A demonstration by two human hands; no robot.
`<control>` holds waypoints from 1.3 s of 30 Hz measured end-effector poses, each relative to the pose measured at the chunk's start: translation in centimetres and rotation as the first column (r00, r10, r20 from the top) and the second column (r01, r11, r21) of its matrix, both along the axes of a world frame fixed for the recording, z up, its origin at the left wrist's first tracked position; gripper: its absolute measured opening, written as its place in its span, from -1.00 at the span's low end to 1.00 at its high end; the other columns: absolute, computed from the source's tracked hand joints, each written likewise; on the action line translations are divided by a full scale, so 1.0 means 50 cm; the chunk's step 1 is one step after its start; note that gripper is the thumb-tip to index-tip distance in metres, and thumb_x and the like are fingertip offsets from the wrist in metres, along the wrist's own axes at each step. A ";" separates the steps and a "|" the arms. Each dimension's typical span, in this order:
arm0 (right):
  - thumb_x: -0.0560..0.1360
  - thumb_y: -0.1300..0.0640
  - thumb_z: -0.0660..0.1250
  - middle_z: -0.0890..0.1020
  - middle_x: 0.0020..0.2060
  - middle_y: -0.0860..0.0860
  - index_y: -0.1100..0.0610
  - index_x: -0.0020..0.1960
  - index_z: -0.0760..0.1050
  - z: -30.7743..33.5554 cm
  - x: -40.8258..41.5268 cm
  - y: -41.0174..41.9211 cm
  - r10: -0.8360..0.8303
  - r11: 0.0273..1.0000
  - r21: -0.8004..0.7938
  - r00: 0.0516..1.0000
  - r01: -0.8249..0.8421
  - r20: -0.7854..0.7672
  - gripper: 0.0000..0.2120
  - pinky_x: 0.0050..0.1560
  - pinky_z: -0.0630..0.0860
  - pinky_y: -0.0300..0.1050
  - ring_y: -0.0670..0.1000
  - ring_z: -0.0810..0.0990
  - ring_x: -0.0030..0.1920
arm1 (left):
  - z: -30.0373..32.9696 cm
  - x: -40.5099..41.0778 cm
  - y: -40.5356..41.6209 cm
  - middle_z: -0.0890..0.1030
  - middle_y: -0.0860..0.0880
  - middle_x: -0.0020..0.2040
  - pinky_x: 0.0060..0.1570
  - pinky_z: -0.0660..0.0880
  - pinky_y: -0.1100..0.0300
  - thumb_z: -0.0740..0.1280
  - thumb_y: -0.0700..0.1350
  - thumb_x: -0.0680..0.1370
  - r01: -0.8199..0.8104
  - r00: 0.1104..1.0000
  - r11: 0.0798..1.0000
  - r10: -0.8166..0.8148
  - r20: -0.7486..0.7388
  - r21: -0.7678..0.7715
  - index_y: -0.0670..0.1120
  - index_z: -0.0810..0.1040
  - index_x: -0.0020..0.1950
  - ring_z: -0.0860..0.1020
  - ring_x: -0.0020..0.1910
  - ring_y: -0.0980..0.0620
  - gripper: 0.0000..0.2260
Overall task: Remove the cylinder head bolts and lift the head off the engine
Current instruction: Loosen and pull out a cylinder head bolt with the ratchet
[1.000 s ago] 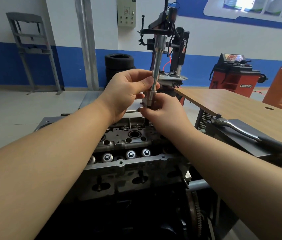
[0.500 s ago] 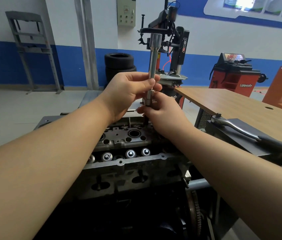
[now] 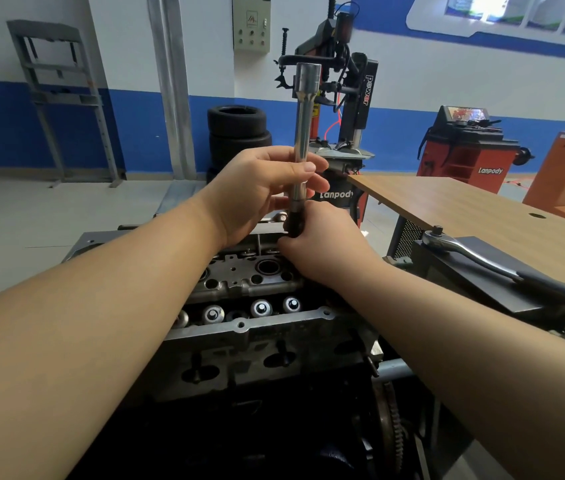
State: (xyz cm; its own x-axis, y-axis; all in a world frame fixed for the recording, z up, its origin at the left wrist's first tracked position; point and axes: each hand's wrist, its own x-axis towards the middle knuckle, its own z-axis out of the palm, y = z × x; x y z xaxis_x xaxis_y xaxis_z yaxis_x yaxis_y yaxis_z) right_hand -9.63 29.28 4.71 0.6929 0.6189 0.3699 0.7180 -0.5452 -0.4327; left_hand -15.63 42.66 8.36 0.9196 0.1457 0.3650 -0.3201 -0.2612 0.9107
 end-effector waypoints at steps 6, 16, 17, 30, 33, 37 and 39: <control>0.55 0.09 0.40 0.61 -0.12 -0.06 -0.02 -0.06 0.47 0.000 0.002 0.000 0.030 1.000 -0.003 0.999 -0.030 -0.012 -0.89 0.04 0.61 0.08 0.03 0.60 -0.07 | 0.000 -0.001 0.003 0.73 -0.07 0.02 0.13 0.58 0.04 0.28 -0.18 0.70 0.046 0.999 0.998 -0.047 -0.015 -0.053 -0.08 0.64 0.33 0.68 0.04 0.00 -0.75; 0.64 0.07 0.35 0.48 -0.15 -0.23 -0.03 0.13 0.42 -0.005 0.009 0.003 0.102 0.987 0.129 0.994 -0.096 -0.039 -0.88 0.09 0.52 0.01 0.00 0.56 0.04 | 0.004 -0.002 0.000 0.74 -0.14 0.06 0.24 0.63 0.01 0.28 -0.24 0.71 0.038 0.998 0.987 -0.031 0.045 -0.156 -0.14 0.60 0.38 0.67 0.09 -0.09 -0.74; 0.65 0.06 0.34 0.47 -0.16 -0.26 -0.03 0.15 0.43 -0.005 0.009 0.001 0.105 0.982 0.161 0.994 -0.098 -0.040 -0.87 0.08 0.49 -0.03 -0.02 0.55 0.03 | 0.005 -0.003 -0.002 0.74 -0.15 0.07 0.21 0.64 0.03 0.27 -0.25 0.71 0.038 0.998 0.984 -0.027 0.064 -0.172 -0.16 0.60 0.38 0.67 0.08 -0.10 -0.75; 0.58 0.01 0.44 0.63 -0.03 -0.14 0.01 0.26 0.51 -0.002 0.004 -0.008 0.090 0.971 0.229 0.994 -0.073 -0.066 -0.72 -0.10 0.49 -0.23 -0.08 0.60 -0.03 | 0.011 -0.012 -0.013 0.68 -0.19 0.05 0.20 0.66 0.00 0.33 -0.27 0.68 -0.064 0.967 0.986 0.098 0.233 -0.151 -0.28 0.56 0.40 0.69 0.05 -0.12 -0.72; 0.54 0.01 0.46 0.65 -0.05 -0.10 0.01 0.21 0.55 -0.004 0.003 -0.007 0.040 0.984 0.179 0.997 -0.027 -0.066 -0.73 0.03 0.60 -0.07 -0.04 0.63 -0.01 | 0.010 -0.011 -0.016 0.68 -0.17 0.05 0.09 0.68 -0.02 0.34 -0.24 0.69 -0.065 0.970 0.982 0.104 0.221 -0.177 -0.26 0.57 0.40 0.68 0.01 -0.12 -0.72; 0.56 0.09 0.44 0.70 0.04 -0.02 0.04 0.16 0.63 -0.004 0.006 -0.006 0.024 0.993 0.120 0.999 -0.020 -0.036 -0.82 0.14 0.61 0.04 0.04 0.65 0.06 | 0.016 -0.011 -0.025 0.68 -0.13 0.01 0.03 0.71 -0.09 0.34 -0.22 0.69 -0.092 0.966 0.978 0.133 0.221 -0.189 -0.22 0.59 0.39 0.67 -0.04 -0.10 -0.72; 0.57 0.11 0.43 0.71 0.10 -0.02 0.04 0.20 0.65 -0.004 0.006 -0.007 0.035 0.995 0.090 0.999 -0.033 -0.016 -0.79 0.19 0.59 0.00 0.03 0.64 0.11 | 0.031 -0.012 -0.028 0.66 -0.10 -0.01 0.01 0.68 -0.02 0.32 -0.21 0.70 -0.083 0.948 0.964 0.154 0.277 -0.253 -0.18 0.60 0.37 0.65 -0.07 -0.05 -0.76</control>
State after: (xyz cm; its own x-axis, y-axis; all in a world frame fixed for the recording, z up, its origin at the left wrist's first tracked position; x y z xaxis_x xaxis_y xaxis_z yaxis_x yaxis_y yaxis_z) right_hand -9.35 28.92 4.52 0.6790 0.6071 0.4128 0.7272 -0.4789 -0.4918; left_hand -16.22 41.24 9.93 0.7480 0.3617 0.5565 -0.5611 -0.1033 0.8213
